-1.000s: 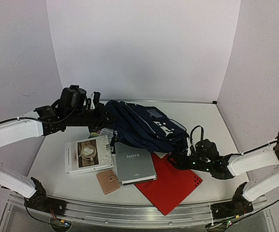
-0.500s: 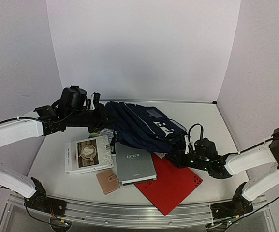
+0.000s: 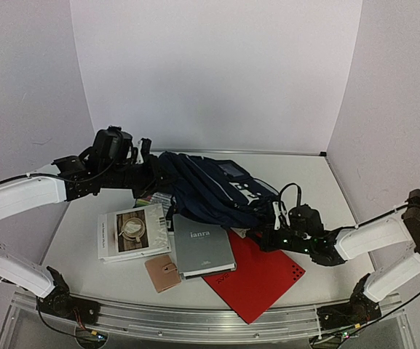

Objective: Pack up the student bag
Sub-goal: Unzip the student bag at the center of the board.

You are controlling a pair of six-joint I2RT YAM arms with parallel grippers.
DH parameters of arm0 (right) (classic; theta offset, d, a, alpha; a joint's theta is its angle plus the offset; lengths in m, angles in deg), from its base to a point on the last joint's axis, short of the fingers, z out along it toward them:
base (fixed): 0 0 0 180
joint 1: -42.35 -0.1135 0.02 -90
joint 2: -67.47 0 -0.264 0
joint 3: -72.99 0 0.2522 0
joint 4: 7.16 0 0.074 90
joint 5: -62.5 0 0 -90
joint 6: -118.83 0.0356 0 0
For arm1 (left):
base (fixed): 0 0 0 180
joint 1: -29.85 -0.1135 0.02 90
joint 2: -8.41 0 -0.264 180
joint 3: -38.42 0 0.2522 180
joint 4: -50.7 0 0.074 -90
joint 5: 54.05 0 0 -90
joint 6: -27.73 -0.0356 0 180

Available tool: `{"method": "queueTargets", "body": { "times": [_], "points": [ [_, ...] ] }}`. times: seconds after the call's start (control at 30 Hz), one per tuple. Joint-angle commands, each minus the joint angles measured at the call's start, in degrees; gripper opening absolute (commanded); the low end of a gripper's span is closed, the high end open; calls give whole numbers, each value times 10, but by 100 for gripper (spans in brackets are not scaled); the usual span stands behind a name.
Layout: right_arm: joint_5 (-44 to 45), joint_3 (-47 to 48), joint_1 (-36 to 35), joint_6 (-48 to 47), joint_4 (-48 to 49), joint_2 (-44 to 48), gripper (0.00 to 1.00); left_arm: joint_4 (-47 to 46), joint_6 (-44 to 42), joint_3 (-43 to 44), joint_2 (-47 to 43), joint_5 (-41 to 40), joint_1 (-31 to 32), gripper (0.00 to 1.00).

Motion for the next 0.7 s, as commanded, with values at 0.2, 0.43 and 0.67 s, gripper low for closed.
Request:
{"method": "queueTargets", "body": {
  "times": [0.2, 0.43, 0.67],
  "points": [
    [0, 72, -58, 35, -163, 64, 0, -67, -57, 34, 44, -16, -7, 0],
    [24, 130, -128, 93, -230, 61, 0, -62, -78, 45, 95, -32, -7, 0],
    [27, 223, -163, 113, -246, 4, 0, -68, -83, 35, 133, -5, -6, 0]
  ]
}}
